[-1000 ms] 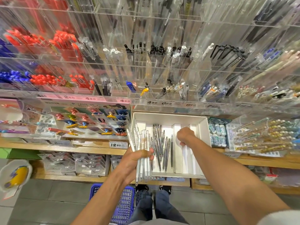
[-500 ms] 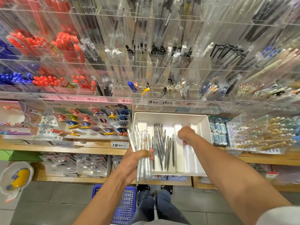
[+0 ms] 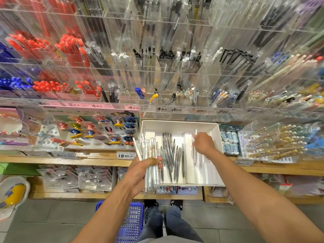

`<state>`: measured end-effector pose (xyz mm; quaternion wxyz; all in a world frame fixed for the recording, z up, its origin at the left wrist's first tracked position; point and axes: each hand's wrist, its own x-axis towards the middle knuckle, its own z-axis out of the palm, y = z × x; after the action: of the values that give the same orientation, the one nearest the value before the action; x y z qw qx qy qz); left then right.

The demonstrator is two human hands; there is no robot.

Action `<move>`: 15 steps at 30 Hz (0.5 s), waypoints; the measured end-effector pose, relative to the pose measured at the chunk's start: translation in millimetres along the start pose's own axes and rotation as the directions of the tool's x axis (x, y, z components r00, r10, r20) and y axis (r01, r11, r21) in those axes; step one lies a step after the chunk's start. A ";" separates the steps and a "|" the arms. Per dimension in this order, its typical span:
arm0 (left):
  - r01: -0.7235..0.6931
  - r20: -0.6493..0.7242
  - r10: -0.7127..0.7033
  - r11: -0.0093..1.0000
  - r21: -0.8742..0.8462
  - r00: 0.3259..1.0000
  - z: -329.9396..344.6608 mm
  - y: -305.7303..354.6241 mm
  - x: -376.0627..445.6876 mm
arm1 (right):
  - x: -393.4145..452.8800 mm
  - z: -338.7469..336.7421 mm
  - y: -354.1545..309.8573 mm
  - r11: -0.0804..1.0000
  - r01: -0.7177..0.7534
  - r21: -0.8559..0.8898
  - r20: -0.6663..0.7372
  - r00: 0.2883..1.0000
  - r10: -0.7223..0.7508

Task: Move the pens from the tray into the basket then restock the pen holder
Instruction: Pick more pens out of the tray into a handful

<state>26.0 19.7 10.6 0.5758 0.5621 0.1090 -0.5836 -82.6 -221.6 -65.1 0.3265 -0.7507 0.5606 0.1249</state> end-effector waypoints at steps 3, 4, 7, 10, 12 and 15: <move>-0.021 -0.020 0.021 1.000 -0.004 1.000 1.4 -0.9 -1.2 | -15.2 -9.4 5.4 0.968 0.056 0.246 0.123 0.988 -0.088; -0.028 -0.026 0.028 1.000 -0.003 0.999 2.0 -0.9 -1.4 | -21.0 -12.5 5.5 0.950 0.062 0.305 0.146 0.983 -0.111; -0.068 -0.029 0.068 0.998 0.002 0.997 7.3 -2.1 -4.8 | -38.0 -20.9 6.1 0.890 0.056 0.453 0.186 0.970 -0.155; -0.118 -0.073 0.116 0.993 -0.014 0.990 12.4 -3.6 -9.8 | -51.3 -28.0 3.4 0.812 0.034 0.583 0.225 0.953 -0.201; -0.140 -0.110 0.137 0.990 -0.020 0.984 15.4 -6.8 -15.8 | -59.5 -33.0 0.4 0.791 0.059 0.609 0.244 0.935 -0.258; -0.182 -0.161 0.181 0.983 0.005 0.970 18.8 -16.0 -28.0 | -69.8 -40.3 -5.2 0.785 0.115 0.608 0.264 0.904 -0.336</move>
<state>-4.9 25.5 30.6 0.6190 0.6121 0.1062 -0.4806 -108.7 -193.1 5.8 0.6483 -0.6421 0.4070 0.0422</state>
